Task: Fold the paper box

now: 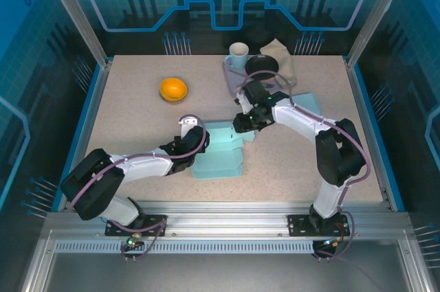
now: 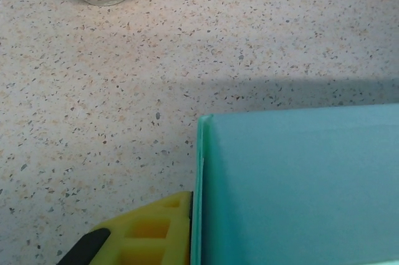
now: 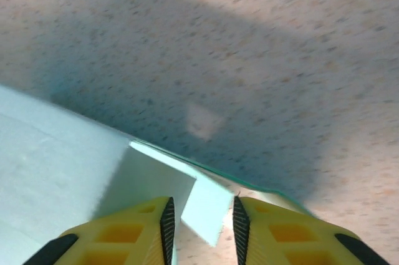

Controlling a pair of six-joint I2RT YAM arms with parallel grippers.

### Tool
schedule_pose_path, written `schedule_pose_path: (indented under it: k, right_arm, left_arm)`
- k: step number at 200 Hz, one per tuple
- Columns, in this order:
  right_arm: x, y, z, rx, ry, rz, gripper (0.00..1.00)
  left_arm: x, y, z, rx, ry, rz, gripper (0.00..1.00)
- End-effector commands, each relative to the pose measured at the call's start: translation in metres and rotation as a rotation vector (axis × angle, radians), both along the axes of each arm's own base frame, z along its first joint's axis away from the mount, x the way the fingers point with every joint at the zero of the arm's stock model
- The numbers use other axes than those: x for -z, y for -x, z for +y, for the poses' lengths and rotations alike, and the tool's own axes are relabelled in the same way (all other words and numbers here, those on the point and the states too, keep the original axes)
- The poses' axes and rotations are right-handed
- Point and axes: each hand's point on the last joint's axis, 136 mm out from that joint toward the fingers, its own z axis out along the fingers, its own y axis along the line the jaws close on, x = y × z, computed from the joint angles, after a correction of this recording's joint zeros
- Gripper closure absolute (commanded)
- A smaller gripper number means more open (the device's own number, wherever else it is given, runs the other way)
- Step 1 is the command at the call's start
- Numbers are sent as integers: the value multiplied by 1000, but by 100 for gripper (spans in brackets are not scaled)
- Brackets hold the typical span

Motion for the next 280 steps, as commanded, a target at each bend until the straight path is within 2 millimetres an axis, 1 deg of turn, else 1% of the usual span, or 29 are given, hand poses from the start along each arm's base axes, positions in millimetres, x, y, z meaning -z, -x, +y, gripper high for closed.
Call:
schedule_pose_path:
  k: [1,18,40,53,60,72,86,100,104,106,119,125,128,153,196,212,221,232,234,239,244,248,262,280]
  right_arm:
    - [13,35,34,-30,-126,159,72]
    - [7,39,48,-10,-206,186,74]
    - [-2,35,54,53,-287,176,75]
    - [-9,32,59,111,-390,175,76]
    - [-16,28,63,141,-464,160,77]
    - [-24,24,65,204,-576,160,78]
    - [-32,20,68,248,-666,146,80]
    - [-42,18,72,250,-727,135,82]
    - [-41,19,73,250,-730,145,84]
    - [-46,17,75,241,-747,130,84]
    - [-54,18,80,221,-792,121,87]
    - [-62,15,83,216,-822,102,88]
    - [-57,19,82,221,-823,111,88]
    - [-63,19,80,242,-893,93,89]
    - [-59,21,83,244,-913,106,91]
    - [-57,22,83,266,-922,112,91]
    - [-54,22,81,282,-902,116,90]
    - [-45,24,73,306,-827,112,89]
    - [-46,24,71,305,-815,101,89]
    - [-40,26,66,312,-757,97,89]
    - [-39,26,61,312,-706,79,88]
    - [-31,30,53,325,-643,88,87]
    - [-28,33,38,306,-522,41,85]
    - [-18,37,13,313,-401,25,84]
  left_arm:
    - [-34,-17,-21,-16,174,-109,86]
    - [-33,-17,-21,-18,177,-106,85]
    - [-32,-16,-21,-19,184,-104,86]
    - [-31,-16,-21,-21,189,-103,86]
    - [-31,-15,-21,-22,194,-102,86]
    - [-30,-15,-22,-23,202,-100,85]
    - [-28,-14,-22,-25,215,-96,86]
    - [-27,-13,-24,-19,227,-92,86]
    - [-26,-13,-24,-19,228,-88,86]
    - [-26,-13,-24,-18,230,-88,85]
    - [-26,-13,-25,-17,238,-88,85]
    - [-26,-12,-25,-17,239,-88,86]
    - [-26,-12,-25,-17,240,-87,86]
    - [-26,-11,-25,-17,254,-88,86]
    - [-26,-11,-28,-8,265,-86,86]
    - [-27,-12,-26,-20,257,-87,85]
    - [-26,-12,-22,-48,241,-81,85]
    - [-25,-12,-13,-97,211,-69,86]
    - [-25,-12,-12,-107,206,-66,86]
    - [-25,-12,-8,-126,194,-63,86]
    - [-24,-12,-5,-141,181,-58,86]
    - [-23,-11,-4,-148,175,-54,86]
    - [-22,-11,-1,-164,167,-51,86]
    - [-21,-10,0,-172,166,-49,86]
